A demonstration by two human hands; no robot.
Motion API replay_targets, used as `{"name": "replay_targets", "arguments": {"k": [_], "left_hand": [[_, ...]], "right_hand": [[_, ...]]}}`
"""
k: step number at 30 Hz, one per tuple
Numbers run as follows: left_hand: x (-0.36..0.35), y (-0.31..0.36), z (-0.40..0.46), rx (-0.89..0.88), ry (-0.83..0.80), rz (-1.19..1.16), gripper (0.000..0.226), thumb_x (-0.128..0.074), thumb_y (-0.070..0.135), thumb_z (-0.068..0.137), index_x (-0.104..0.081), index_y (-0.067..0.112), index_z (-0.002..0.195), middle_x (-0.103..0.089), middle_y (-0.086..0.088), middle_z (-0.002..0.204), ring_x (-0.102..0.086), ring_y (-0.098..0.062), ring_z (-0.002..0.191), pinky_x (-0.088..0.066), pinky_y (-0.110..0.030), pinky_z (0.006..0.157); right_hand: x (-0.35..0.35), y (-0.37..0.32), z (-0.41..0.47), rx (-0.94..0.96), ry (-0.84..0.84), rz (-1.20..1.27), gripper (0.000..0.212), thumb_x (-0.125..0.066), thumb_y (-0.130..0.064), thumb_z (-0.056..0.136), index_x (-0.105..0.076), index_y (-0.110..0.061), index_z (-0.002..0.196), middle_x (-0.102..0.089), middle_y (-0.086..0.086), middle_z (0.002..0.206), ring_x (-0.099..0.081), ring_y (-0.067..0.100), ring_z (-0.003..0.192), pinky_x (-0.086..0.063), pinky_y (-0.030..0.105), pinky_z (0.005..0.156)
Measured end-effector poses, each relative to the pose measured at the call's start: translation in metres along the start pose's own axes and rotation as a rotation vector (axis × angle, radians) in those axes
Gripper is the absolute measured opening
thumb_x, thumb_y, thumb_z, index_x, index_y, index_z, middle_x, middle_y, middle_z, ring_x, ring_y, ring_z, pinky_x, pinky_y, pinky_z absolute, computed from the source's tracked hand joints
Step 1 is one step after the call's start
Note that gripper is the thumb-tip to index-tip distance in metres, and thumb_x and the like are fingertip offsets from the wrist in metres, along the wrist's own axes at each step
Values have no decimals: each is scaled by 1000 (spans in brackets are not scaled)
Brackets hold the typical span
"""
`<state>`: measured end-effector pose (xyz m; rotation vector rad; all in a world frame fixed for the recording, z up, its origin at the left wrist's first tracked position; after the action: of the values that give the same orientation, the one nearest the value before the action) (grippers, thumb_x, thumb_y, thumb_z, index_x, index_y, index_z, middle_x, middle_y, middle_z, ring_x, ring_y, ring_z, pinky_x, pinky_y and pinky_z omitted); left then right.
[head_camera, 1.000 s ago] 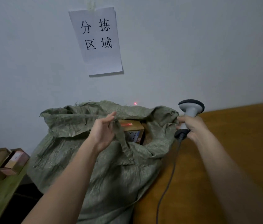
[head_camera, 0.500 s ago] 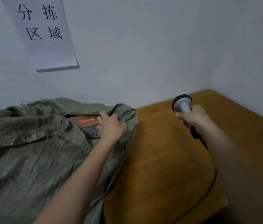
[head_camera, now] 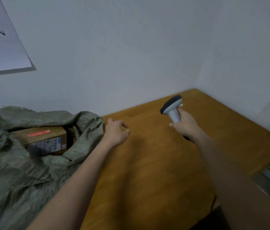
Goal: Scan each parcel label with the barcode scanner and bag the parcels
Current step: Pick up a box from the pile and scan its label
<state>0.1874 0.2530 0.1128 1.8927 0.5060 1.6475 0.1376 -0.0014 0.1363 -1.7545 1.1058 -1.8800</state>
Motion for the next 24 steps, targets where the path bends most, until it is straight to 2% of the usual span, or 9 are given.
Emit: {"name": "replay_targets", "arguments": {"k": [3, 6, 8, 10, 13, 15, 18, 24], "left_hand": [[-36, 14, 25, 66, -22, -51, 12, -62, 23, 92, -64, 18, 102, -45, -13, 133, -45, -28, 123, -35, -25, 86], [-72, 30, 48, 128, 8, -90, 1, -64, 19, 90, -64, 18, 90, -58, -14, 123, -55, -27, 114, -41, -27, 80], [-93, 38, 59, 177, 12, -124, 4, -63, 18, 91, -67, 16, 91, -59, -11, 118, -55, -25, 113, -41, -27, 80], [-109, 41, 66, 228, 28, -158, 7, -62, 20, 92, -68, 17, 94, -57, -8, 119, -55, -23, 111, -41, -28, 80], [-125, 37, 72, 298, 60, -155, 12, -61, 19, 92, -71, 15, 98, -59, -9, 116, -57, -24, 106, -45, -30, 83], [-134, 28, 74, 350, 60, -154, 11, -61, 18, 92, -70, 14, 97, -59, -10, 113, -59, -28, 103, -46, -31, 80], [-146, 12, 74, 417, 53, -143, 13, -59, 19, 94, -69, 13, 100, -59, -10, 112, -60, -30, 98, -48, -33, 77], [-167, -17, 73, 505, -5, -118, 17, -57, 19, 95, -68, 12, 106, -59, -9, 112, -58, -24, 97, -51, -39, 85]], "right_hand": [[5, 29, 36, 57, -44, -3, 78, -74, -11, 86, -31, -14, 151, -48, 8, 142, -50, 29, 125, -43, 35, 89], [12, 61, 69, 90, -93, -5, 75, -73, -7, 85, -33, -12, 149, -49, 10, 139, -51, 29, 122, -44, 37, 89], [8, 84, 88, 87, -161, 19, 66, -68, -2, 86, -38, -13, 143, -53, 11, 131, -55, 31, 115, -49, 43, 89], [-6, 107, 108, 69, -254, 43, 66, -64, 0, 85, -37, -18, 143, -52, 9, 128, -57, 31, 112, -52, 46, 88], [-39, 135, 126, 45, -360, 52, 82, -67, -2, 84, -26, -23, 153, -46, 2, 139, -51, 23, 120, -49, 33, 83], [-64, 152, 129, 27, -399, 68, 91, -72, -3, 83, -21, -23, 156, -41, 1, 147, -46, 21, 130, -45, 31, 90], [-95, 176, 131, -17, -420, 90, 94, -76, -1, 80, -23, -21, 155, -39, 0, 150, -42, 22, 135, -43, 36, 104], [-144, 208, 130, -82, -473, 101, 96, -79, -2, 77, -24, -22, 154, -38, -1, 152, -41, 22, 136, -43, 41, 107]]}}
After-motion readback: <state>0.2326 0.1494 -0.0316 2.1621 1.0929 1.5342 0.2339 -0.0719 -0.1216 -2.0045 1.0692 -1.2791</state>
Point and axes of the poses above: each hand's wrist, its own z-axis towards the middle knuckle, its own x-axis out of the back of the hand, y = z × x, the point moved 9 cm from there along z, towards the middle knuckle
